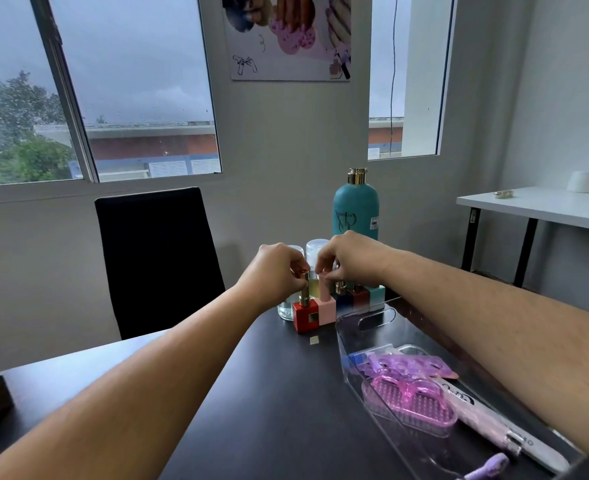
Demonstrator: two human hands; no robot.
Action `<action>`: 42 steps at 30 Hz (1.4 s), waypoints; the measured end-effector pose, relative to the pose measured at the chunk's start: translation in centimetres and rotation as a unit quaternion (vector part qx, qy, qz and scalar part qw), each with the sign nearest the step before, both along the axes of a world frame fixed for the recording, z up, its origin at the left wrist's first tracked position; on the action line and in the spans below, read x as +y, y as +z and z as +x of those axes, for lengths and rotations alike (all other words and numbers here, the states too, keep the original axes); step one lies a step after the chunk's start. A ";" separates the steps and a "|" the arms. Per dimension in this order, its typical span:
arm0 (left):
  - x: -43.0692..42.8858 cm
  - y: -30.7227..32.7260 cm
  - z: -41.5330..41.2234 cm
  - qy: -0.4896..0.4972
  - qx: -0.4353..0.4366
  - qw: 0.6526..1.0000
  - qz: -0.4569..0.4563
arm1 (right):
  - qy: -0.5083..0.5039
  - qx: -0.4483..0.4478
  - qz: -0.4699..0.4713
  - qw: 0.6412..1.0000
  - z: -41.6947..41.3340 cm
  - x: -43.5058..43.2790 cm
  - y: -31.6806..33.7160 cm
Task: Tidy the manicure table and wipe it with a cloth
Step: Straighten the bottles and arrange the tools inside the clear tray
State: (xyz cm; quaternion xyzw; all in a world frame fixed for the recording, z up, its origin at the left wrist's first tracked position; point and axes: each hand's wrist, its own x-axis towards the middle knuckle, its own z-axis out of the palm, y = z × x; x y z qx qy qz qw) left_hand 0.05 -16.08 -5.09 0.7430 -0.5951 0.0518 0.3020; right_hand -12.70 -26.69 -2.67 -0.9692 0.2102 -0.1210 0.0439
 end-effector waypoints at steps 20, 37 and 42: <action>5.7 2.8 -2.6 -0.024 -0.061 0.994 -0.089 | -0.021 -0.082 0.024 0.996 -7.4 2.5 3.6; 8.0 -5.2 -8.3 -0.090 0.106 0.990 0.010 | -0.076 0.104 0.088 0.988 -13.0 5.9 -2.8; 7.8 -5.7 -8.7 -0.093 0.157 0.983 -0.029 | -0.074 0.157 0.096 0.980 -11.9 6.1 -2.3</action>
